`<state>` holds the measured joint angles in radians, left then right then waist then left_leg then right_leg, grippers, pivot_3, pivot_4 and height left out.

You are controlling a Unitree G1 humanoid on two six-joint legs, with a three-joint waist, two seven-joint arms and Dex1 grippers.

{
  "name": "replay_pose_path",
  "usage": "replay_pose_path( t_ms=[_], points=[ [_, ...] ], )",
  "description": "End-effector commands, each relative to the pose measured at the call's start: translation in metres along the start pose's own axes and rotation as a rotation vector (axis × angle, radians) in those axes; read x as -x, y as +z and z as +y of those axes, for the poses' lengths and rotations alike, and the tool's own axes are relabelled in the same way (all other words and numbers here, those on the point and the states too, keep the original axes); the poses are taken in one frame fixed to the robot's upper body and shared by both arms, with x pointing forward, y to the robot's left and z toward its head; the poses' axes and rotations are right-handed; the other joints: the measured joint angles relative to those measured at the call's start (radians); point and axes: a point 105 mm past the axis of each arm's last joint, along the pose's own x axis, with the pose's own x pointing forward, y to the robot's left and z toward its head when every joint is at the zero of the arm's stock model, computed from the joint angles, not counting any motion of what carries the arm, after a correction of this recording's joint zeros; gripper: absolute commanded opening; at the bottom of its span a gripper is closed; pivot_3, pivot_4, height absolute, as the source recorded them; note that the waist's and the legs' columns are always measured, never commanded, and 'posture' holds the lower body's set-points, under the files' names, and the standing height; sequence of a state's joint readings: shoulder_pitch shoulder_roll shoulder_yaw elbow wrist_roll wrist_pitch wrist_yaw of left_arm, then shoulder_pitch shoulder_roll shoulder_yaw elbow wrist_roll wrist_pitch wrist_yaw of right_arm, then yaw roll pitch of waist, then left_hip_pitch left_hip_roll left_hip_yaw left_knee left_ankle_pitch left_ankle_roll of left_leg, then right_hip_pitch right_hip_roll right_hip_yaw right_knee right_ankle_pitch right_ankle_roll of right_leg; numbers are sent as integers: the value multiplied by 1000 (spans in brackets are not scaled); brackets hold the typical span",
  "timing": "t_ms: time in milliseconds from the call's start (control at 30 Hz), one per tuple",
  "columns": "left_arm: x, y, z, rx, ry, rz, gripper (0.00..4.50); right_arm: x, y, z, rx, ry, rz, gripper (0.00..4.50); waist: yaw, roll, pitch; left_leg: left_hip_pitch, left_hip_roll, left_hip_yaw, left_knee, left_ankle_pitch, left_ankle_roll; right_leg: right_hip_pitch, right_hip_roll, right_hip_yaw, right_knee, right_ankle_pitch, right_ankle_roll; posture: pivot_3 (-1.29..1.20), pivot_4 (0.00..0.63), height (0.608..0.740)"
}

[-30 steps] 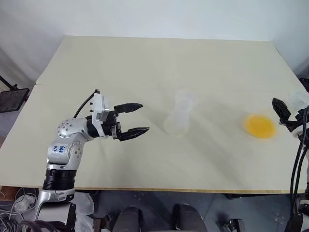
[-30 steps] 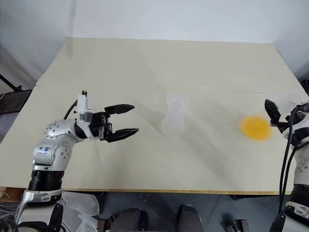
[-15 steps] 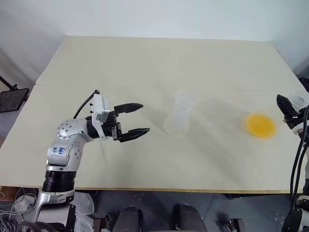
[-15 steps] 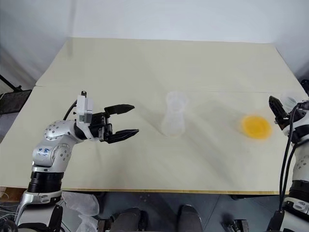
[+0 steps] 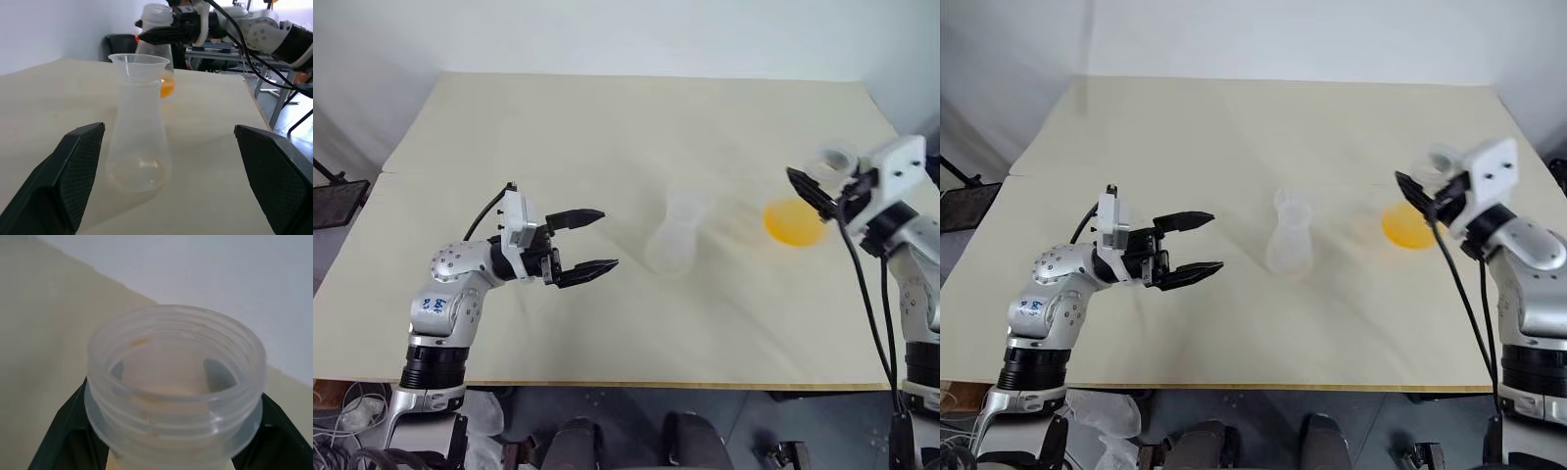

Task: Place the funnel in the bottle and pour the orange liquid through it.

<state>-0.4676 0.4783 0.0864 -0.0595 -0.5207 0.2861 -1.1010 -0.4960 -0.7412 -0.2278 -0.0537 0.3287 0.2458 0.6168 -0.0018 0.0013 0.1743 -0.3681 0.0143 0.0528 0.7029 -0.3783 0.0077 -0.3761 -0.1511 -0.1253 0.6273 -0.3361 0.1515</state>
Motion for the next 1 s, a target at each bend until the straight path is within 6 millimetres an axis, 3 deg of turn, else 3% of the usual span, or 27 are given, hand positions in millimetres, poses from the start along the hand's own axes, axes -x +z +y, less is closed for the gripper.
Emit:
replay_pose_path(
  t_ms=[33, 200, 367, 667, 1000],
  points=[
    [-4, 7, 1, -26, -10, -25, 4500, -10, 23, 3, 174, -13, -8, 2479, 3, 0, 0, -1, 0, 0, 1, 0, 0, 0, 0, -1, 0, 0, 0, 0, 150, 740],
    [-7, 6, 1, -26, -13, -32, 4500, -28, 35, 20, 280, 22, -34, 2479, -1, 0, 0, -2, -1, -1, 1, 0, 0, 0, 0, -3, 0, 0, 0, 0, 150, 740],
    [-8, 5, 0, -24, -10, -37, 4500, -35, 40, 25, 375, 16, -53, 2479, -3, 0, 0, -2, 0, -1, 1, 0, 0, 0, 0, -3, 0, 0, 0, 0, 150, 740],
    [-12, 4, -2, -15, -5, -48, 4500, -44, 45, 51, 628, 95, -117, 2479, -4, 0, 0, -2, 0, -1, 0, 0, 0, 0, 0, -3, 0, 0, 0, 0, 150, 740],
    [-17, 3, -2, -14, 1, -64, 4500, -50, 49, 53, 838, 34, -153, 2479, -5, 0, 0, -2, 0, -3, 0, 0, 0, 0, -1, -3, 0, 0, 0, 0, 150, 740]
  ],
)
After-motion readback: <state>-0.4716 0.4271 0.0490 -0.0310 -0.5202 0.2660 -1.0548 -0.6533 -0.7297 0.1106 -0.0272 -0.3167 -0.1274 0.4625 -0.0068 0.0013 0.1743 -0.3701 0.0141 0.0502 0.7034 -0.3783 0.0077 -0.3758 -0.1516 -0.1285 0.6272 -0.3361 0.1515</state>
